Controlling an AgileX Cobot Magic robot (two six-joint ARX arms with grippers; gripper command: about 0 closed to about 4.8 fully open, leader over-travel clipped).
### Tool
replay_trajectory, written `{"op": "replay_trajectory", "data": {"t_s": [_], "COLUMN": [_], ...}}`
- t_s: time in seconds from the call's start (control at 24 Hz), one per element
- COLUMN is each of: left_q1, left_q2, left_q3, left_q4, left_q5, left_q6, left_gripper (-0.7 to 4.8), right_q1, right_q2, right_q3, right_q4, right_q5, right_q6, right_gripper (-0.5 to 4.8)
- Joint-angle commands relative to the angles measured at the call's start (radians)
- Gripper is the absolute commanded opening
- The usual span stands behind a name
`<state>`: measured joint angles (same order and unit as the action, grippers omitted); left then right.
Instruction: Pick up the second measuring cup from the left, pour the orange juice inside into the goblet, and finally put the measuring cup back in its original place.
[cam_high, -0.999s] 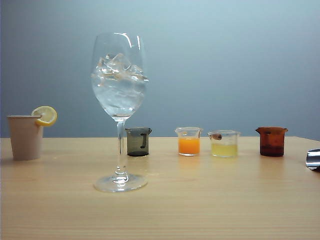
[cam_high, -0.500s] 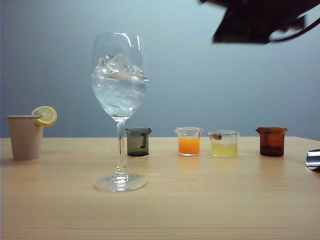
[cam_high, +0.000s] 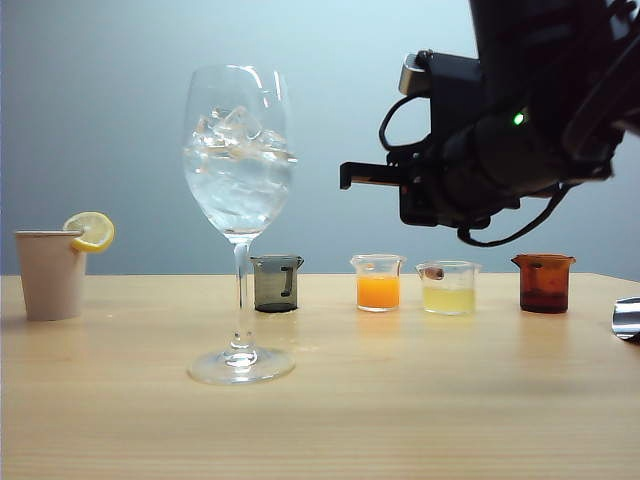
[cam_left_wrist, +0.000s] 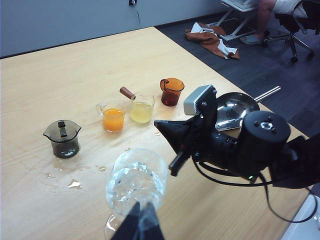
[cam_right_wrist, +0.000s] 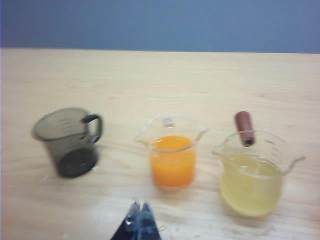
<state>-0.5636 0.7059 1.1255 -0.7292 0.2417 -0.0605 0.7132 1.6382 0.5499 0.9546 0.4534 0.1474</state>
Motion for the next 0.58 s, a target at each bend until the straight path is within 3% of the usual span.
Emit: {"op": "replay_trajectory", "data": {"t_s": [0.04, 0.21, 0.25, 0.37, 0.46, 0.58], "left_q1": [-0.001, -0.001, -0.001, -0.001, -0.001, -0.001], "left_q2": [0.000, 0.000, 0.000, 0.000, 0.000, 0.000], "left_q3": [0.006, 0.007, 0.006, 0.007, 0.007, 0.007], "left_q4": [0.027, 0.029, 0.029, 0.029, 0.029, 0.029], "left_q5": [0.007, 0.007, 0.007, 0.008, 0.019, 0.034], "left_q6": [0.000, 0.000, 0.000, 0.000, 0.000, 0.000], "left_gripper": [-0.06, -0.06, -0.06, -0.06, -0.06, -0.06], "right_q1": [0.008, 0.007, 0.003, -0.014, -0.026, -0.051], "right_q2": [0.068, 0.151, 0.154, 0.171, 0.193, 0.235], "right_q3": [0.043, 0.090, 0.090, 0.091, 0.093, 0.103], "right_q4": [0.044, 0.042, 0.042, 0.045, 0.060, 0.100], "right_q5": [0.031, -0.036, -0.053, -0.089, -0.115, -0.187], "right_q6": [0.026, 0.044, 0.044, 0.044, 0.044, 0.045], "right_gripper": [-0.01, 0.00, 0.20, 2.77, 3.51, 3.50]}}
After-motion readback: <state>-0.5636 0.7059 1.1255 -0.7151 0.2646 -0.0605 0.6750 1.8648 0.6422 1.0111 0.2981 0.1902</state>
